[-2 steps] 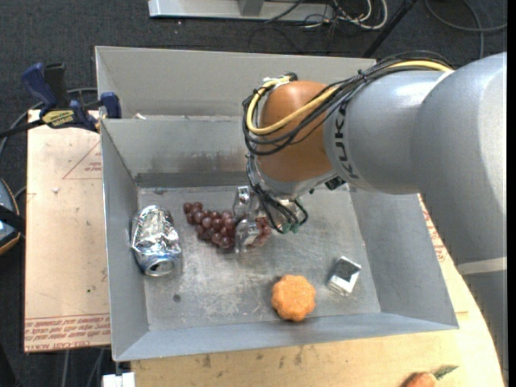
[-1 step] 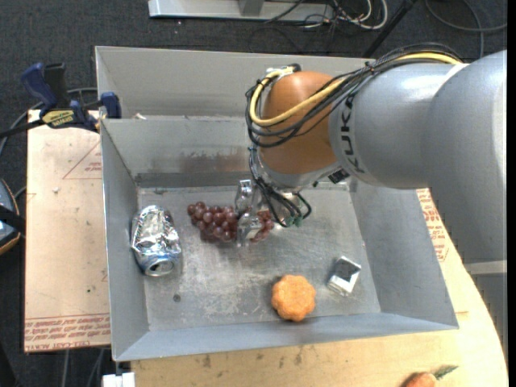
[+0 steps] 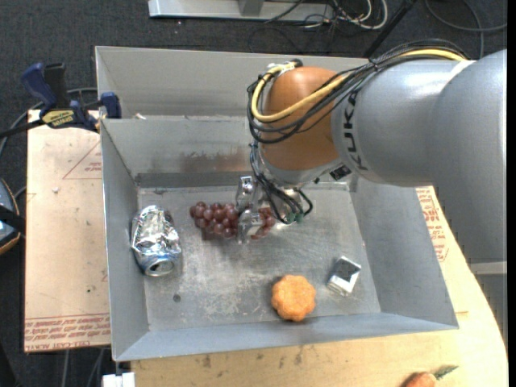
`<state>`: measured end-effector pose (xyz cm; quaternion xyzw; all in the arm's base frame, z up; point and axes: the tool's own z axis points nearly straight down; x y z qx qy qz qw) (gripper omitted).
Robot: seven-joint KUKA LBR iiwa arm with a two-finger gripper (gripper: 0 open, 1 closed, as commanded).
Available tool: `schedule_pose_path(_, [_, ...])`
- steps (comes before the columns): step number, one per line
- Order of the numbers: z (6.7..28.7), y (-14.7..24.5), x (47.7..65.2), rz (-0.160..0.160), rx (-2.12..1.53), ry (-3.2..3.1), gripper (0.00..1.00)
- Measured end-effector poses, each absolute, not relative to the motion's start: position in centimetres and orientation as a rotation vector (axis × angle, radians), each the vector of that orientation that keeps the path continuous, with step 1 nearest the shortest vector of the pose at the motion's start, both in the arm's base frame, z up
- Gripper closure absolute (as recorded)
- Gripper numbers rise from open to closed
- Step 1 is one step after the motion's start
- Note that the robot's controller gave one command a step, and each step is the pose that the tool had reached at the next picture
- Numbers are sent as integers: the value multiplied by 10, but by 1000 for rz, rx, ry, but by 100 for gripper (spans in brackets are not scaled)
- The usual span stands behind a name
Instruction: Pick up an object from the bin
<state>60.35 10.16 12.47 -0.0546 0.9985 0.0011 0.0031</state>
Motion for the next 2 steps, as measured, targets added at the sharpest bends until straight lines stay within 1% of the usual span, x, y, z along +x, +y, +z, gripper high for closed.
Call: schedule_pose_path(2, [134,101,602,2,-170,3137,100])
